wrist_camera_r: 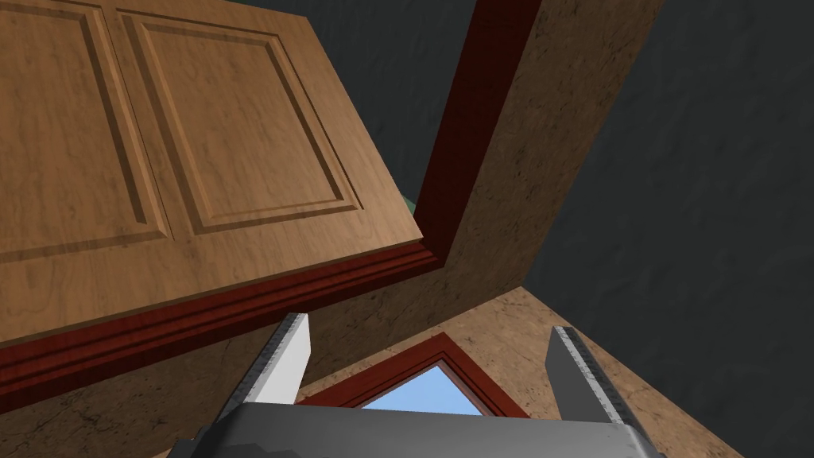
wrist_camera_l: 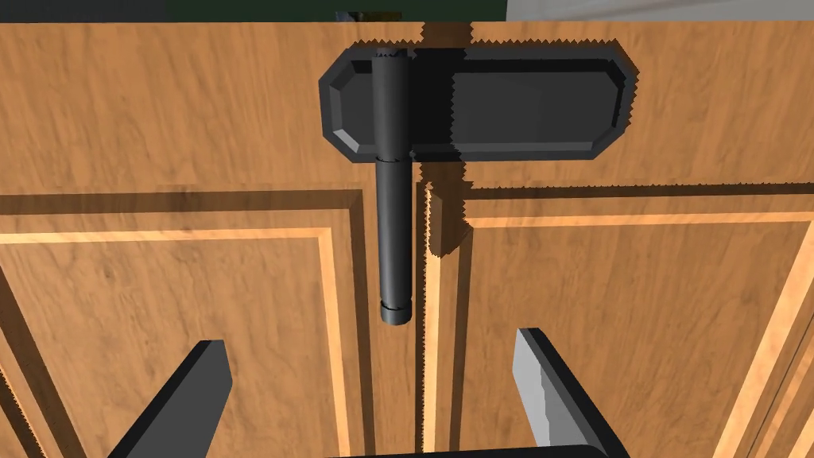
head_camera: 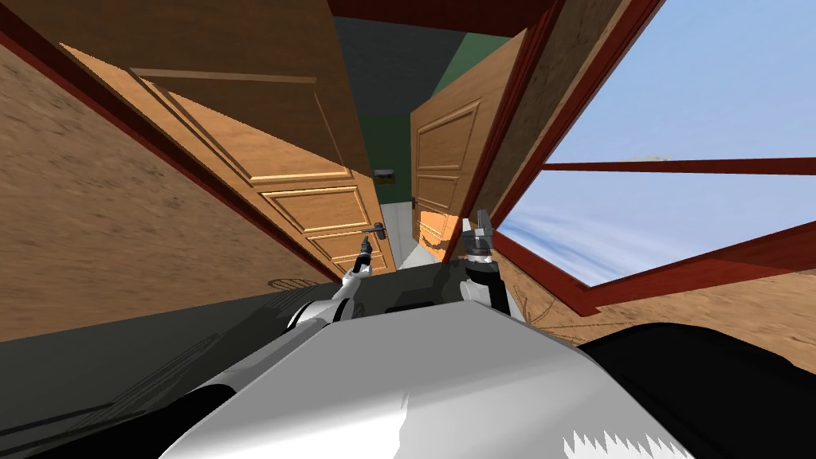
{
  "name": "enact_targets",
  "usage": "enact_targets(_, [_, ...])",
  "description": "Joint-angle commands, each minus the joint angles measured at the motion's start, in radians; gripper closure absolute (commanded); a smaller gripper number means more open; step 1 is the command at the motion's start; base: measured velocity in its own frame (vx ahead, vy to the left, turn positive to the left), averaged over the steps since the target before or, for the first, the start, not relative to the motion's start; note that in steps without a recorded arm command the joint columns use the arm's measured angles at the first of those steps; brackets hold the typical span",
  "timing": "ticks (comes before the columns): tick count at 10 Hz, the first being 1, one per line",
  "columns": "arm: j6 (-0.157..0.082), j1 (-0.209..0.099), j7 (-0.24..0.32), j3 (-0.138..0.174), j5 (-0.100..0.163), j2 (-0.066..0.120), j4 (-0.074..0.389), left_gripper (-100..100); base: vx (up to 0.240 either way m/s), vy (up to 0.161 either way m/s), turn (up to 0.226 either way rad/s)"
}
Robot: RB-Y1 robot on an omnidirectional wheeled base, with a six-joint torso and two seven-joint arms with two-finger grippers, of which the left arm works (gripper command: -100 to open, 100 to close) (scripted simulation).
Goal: Push the door open
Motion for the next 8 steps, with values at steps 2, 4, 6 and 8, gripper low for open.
enact_targets(2, [-0.005, -0.028, 0.000, 0.000, 0.005, 0.003, 0.049, -100, 0.072, 0.010, -0.030])
enact_targets(4, [-0.009, -0.026, 0.000, 0.003, 0.005, 0.004, 0.049, -100, 0.088, -0.004, -0.013])
enact_targets(6, [-0.009, -0.027, -0.001, 0.005, 0.006, 0.006, 0.050, -100, 0.180, 0.025, -0.020])
enact_targets(8, [-0.008, -0.027, -0.002, 0.010, 0.008, 0.008, 0.052, -100, 0.211, 0.002, -0.034])
